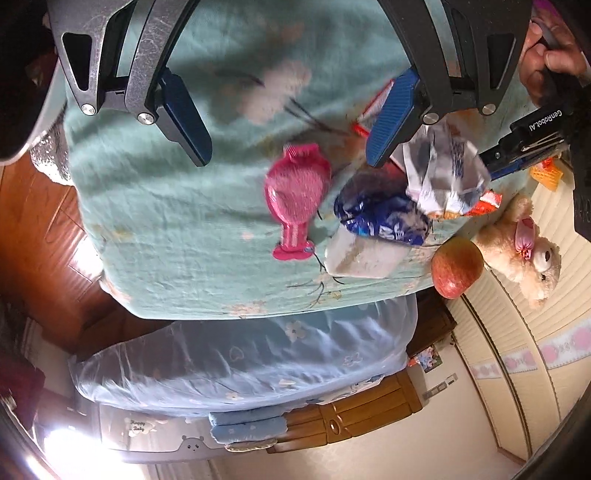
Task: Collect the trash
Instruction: 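Grasp the orange snack bag with the left tool while the right tool grasps the pink oval brush, then carry the orange snack bag and pink brush over the bin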
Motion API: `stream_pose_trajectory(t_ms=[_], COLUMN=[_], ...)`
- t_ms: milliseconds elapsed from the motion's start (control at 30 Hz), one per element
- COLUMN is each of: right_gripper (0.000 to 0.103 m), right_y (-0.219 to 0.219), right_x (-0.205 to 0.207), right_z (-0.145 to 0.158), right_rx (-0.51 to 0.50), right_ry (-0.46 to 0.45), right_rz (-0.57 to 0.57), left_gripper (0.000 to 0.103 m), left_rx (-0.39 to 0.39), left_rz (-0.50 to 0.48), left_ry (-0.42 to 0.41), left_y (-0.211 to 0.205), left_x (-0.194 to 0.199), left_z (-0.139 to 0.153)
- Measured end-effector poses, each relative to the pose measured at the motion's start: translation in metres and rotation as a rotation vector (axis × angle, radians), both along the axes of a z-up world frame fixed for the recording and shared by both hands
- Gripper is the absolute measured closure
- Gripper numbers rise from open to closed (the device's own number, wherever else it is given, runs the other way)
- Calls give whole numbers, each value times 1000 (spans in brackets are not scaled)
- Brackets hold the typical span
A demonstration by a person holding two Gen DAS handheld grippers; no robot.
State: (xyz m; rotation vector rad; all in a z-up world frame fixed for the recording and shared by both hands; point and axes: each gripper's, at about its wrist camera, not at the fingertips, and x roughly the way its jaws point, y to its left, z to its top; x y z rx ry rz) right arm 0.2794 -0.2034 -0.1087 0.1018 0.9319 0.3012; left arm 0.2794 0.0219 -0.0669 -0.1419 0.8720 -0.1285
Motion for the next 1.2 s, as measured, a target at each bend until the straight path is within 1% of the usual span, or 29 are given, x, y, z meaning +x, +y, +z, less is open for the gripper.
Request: stream_pose_trajectory(t_ms=[33, 100, 133, 167, 200, 233, 267, 300, 333, 500, 767, 833, 1067, 1200], right_gripper=[17, 22, 23, 24, 27, 30, 41, 55, 57, 57, 57, 57, 57, 57], right_y=[3, 9, 12, 14, 15, 17, 18, 19, 18, 3, -19, -21, -32, -37], right_x=[4, 11, 15, 17, 18, 19, 19, 19, 18, 9, -31, -40, -77, -97], right_z=[-2, -6, -8, -9, -9, -9, -10, -10, -10, -6, 7, 11, 24, 30], right_rx=[-9, -21, -34, -47, -58, -74, -90, -107, -121, -80, -12, 0, 28, 42], right_ry=[4, 10, 13, 11, 10, 10, 7, 4, 2, 0, -22, -30, -57, -66], right_rz=[8, 17, 22, 27, 30, 33, 35, 34, 29, -3, -50, -59, -81, -87], left_gripper=[55, 56, 60, 65, 80, 88, 89, 90, 91, 93, 93, 95, 95, 96], left_rx=[6, 22, 32, 36, 35, 27, 23, 27, 32, 18, -39, -49, -64, -82], left_rz=[-3, -16, -23, -28, -37, -46, -49, -48, -47, -14, 5, -3, -60, -94], left_ry=[-1, -4, -7, -7, -2, 8, 10, 6, 1, -17, -9, -9, -17, -17], left_y=[-1, -5, -8, -8, -10, -11, -11, -12, -12, -1, 8, 6, -14, -26], left_x=[2, 7, 9, 10, 12, 13, 13, 12, 12, -7, -48, -59, -93, -104], left_z=[0, -2, -3, -4, -6, -8, -9, -9, -9, -5, -3, -2, 3, 6])
